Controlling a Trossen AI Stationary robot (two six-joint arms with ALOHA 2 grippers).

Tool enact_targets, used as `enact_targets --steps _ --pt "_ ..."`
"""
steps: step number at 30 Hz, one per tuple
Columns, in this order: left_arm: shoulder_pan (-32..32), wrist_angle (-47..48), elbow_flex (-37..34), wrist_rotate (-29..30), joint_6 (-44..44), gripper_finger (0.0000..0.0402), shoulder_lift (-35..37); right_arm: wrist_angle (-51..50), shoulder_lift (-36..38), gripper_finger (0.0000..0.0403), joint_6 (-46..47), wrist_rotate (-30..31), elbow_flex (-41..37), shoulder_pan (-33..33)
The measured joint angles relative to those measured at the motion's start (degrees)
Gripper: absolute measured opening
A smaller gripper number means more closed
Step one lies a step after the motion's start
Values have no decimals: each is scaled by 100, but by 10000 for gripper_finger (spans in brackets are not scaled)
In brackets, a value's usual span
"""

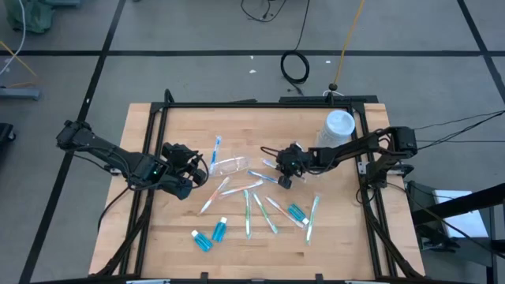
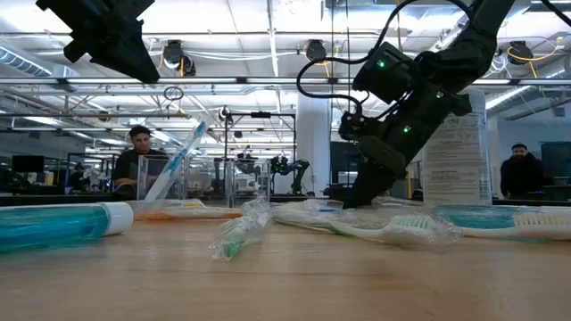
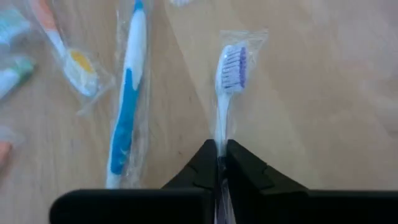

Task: Pick & Place toothbrushing station
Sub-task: Put the top purple toothbrush into the transparent organizer

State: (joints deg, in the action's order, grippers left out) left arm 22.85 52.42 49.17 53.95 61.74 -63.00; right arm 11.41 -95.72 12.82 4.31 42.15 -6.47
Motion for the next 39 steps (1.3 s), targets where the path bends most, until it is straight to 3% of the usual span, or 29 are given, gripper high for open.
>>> enact_targets --steps 9,13,16,19,23,34,39 --pt "-33 -9 1 -28 -17 93 1 1232 931 7 -17 89 11 18" --pt "-33 -17 1 -130 -25 93 1 2856 1264 3 -159 278 17 51" --pt "-24 -17 0 -138 -92 93 -1 4266 1245 1 -597 -112 22 137" --pt "-24 -15 2 -144 -181 93 -1 5326 982 1 -957 -161 28 226" --pt "-28 -13 1 -193 -206 93 -1 5895 517 1 -1208 -123 71 243" --pt "-6 3 2 -206 -204 93 1 6344 -1378 1 -1236 -85 1310 178" --pt "9 -1 1 -293 -201 93 1 6320 -1827 1 -1267 573 1454 158"
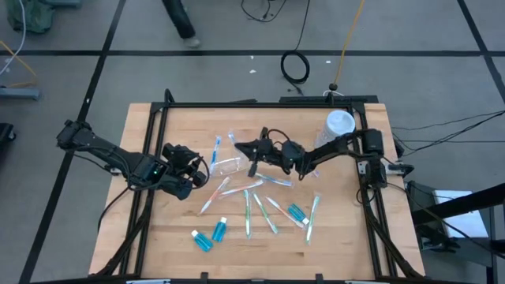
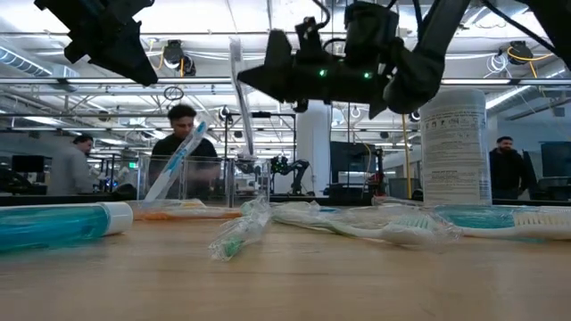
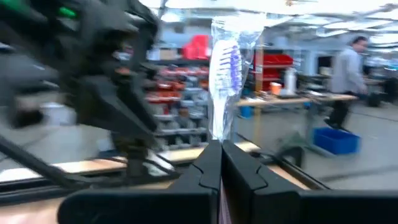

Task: Pick & Place toothbrushing station
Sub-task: Put the top purple toothbrush into the transparent organizer, then put the middle blue mouthwash into the transparent organizer

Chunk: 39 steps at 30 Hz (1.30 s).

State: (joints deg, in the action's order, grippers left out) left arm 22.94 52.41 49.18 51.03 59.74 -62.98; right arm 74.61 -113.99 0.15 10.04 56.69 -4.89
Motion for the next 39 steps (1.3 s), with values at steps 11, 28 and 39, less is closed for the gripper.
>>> enact_targets --steps 11,28,39 --pt "130 2 1 -20 55 93 0 -497 -105 0 -40 204 -265 98" --pt "131 0 1 -306 78 93 0 -647 -101 52 -392 1454 -342 111" --pt "131 1 1 -315 235 93 0 -764 -50 147 -403 1696 -346 114"
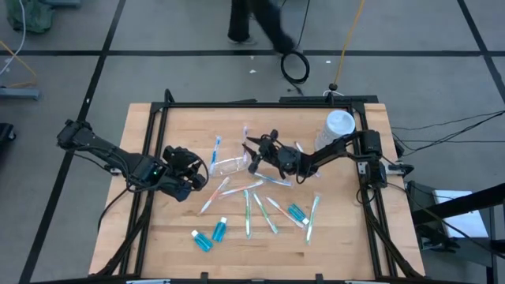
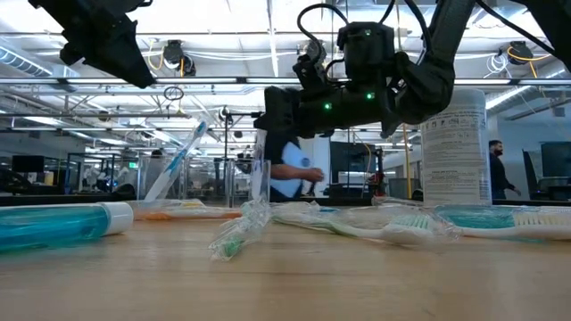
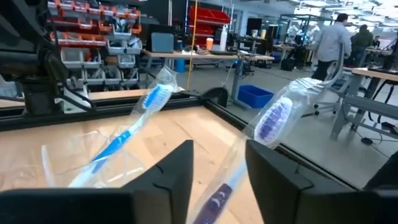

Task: Pick & Place toothbrushing station
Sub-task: Put the middle blue mouthwash into the transparent organizer

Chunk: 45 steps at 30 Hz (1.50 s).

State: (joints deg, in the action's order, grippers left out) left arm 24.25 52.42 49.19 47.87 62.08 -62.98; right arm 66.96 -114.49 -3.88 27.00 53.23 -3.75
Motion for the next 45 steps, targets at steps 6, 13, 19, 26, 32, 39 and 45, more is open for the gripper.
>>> enact_targets --steps 6,13,19,26,32,39,45 --pt "0 -6 0 -193 21 93 0 -170 418 184 -84 -11 -1 24" --pt "0 -19 0 -698 410 93 0 -2301 1533 191 -548 -46 0 127" --pt "0 -26 0 -799 621 93 0 -4514 2579 186 -481 -45 0 188" --pt "77 -49 -1 -2140 504 93 -2 -5854 3241 182 297 -28 0 236" --pt "440 -606 0 -2240 509 93 -286 -5916 3252 181 518 -28 0 236" --pt "948 -2248 0 -2897 457 93 -1015 -5897 3190 180 635 -570 0 236" --pt "1058 -3554 0 -3116 48 93 -1693 -5851 3185 176 630 -801 0 236"
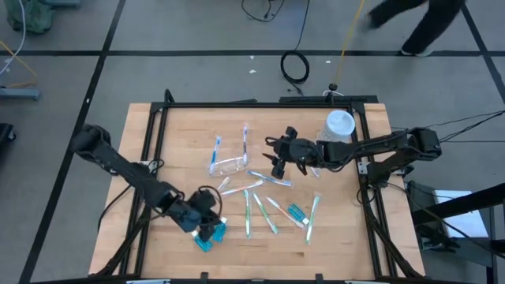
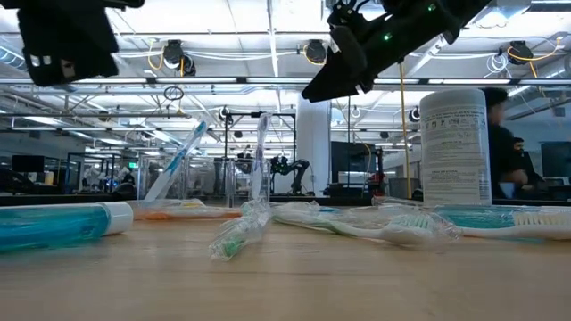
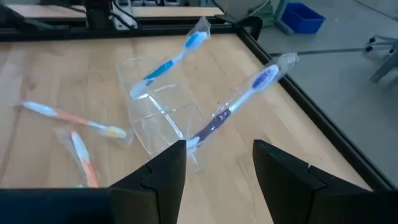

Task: Pick & Place toothbrushing station
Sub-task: Put the middle blue mouthwash into the transparent organizer

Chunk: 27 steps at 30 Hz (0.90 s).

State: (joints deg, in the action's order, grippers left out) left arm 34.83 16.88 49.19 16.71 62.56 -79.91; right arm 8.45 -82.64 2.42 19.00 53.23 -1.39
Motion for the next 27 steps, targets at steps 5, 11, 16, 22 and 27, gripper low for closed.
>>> enact_targets --steps 5,11,16,22,27 --pt "-133 -184 0 -201 -244 93 -459 -11 -2 175 73 12 0 0" --pt "-459 -186 0 -989 -496 93 -997 -11 -2 175 186 12 0 0" --pt "-824 -213 2 -1841 -590 99 -1424 -12 -2 172 146 14 0 0" --pt "-1276 -225 20 -2292 -791 154 -1539 -15 -2 171 144 12 0 0" --pt "-1535 -147 -10 -2432 -850 206 -1567 -13 -2 171 121 12 0 0"
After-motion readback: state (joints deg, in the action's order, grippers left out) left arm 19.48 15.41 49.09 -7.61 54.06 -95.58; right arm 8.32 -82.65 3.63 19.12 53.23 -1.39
